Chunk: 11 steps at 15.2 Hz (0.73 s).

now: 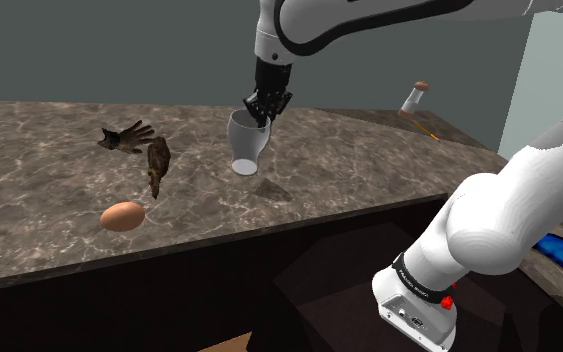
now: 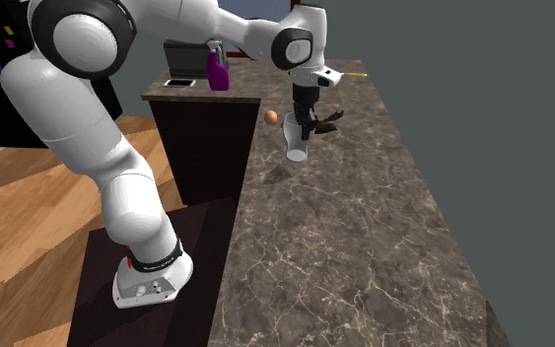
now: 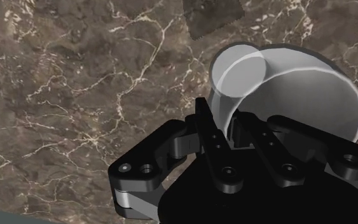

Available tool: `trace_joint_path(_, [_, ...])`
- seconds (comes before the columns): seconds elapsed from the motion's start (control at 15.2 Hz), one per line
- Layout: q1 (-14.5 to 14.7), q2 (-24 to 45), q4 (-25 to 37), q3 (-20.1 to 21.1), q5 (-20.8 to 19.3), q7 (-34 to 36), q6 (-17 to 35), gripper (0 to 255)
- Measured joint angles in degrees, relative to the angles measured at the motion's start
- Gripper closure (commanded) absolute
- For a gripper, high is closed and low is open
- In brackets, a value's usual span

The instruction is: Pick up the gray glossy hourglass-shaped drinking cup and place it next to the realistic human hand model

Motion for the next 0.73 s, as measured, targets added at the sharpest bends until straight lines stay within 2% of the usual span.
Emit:
trace_joint_path(0.33, [0.0,0.8,-2.5,0.1,-0.2,0.3,3.3,255])
trace_joint_path(0.66, [0.0,1.0,-2.7,0.1,-0.2,0.3,3.7,255])
trace_joint_path(0.73, [0.0,1.0,-2.7,0.1,-0.2,0.3,3.7,0])
